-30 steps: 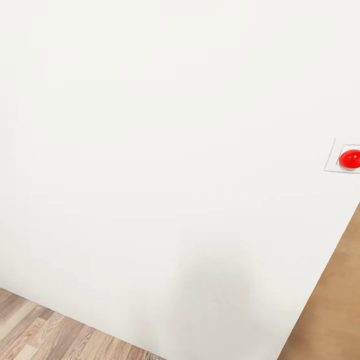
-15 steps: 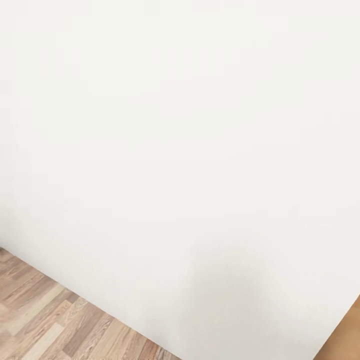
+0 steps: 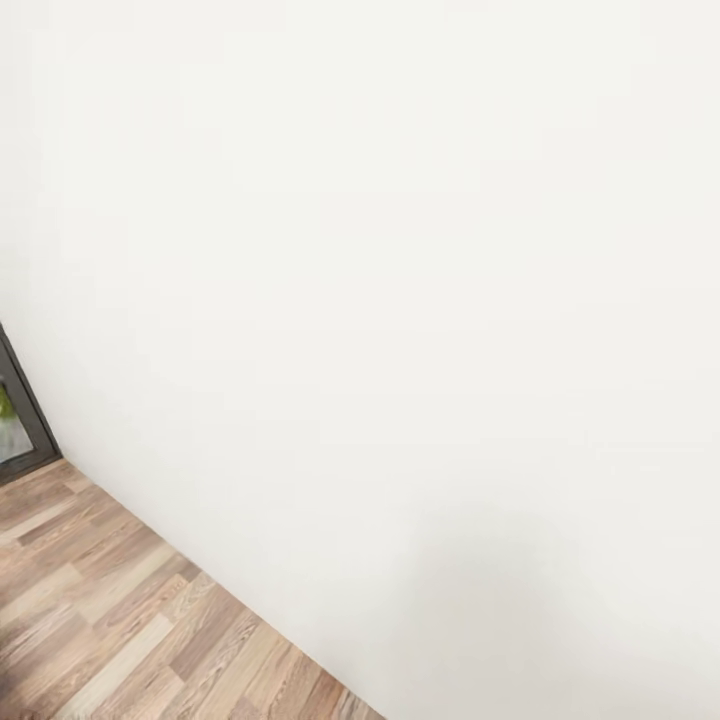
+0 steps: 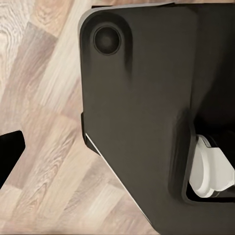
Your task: Put all the toys in the child's room - the three board games (two on the bed and one on the table), the two jigsaw puzzles on the table, and the tennis ball on the table - inside the toy box on the table in the child's room.
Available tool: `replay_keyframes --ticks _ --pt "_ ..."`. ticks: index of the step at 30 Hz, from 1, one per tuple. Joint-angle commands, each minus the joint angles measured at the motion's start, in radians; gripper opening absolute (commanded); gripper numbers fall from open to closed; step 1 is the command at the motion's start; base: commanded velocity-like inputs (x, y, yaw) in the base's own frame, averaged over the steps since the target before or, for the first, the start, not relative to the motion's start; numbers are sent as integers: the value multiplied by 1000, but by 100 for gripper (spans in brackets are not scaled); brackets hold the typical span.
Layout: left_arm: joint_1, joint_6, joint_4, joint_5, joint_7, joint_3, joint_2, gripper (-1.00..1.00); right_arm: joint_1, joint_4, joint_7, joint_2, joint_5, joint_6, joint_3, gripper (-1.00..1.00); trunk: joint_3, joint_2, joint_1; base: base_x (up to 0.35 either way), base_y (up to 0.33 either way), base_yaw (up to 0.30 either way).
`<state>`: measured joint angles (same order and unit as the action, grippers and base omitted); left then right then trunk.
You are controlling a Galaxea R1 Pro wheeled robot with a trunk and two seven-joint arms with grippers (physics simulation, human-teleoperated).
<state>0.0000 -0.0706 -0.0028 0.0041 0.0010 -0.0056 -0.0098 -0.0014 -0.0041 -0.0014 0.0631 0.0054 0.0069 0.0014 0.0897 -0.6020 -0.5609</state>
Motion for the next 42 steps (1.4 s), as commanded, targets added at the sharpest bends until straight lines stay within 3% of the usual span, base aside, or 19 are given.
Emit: replay_keyframes --ticks 1,29,42 --pt "0 -2 0 1 0 -1 0 100 0 0 0 0 1 1 0 100 -2 6 4 0 0 274" --pt "0 0 0 1 1 -1 1 100 0 0 0 3 4 1 2 100 -90 202 111 -85 0 274" --pt "0 -1 0 1 1 -1 0 100 0 0 0 3 4 1 2 100 -90 202 111 -53 0 275"
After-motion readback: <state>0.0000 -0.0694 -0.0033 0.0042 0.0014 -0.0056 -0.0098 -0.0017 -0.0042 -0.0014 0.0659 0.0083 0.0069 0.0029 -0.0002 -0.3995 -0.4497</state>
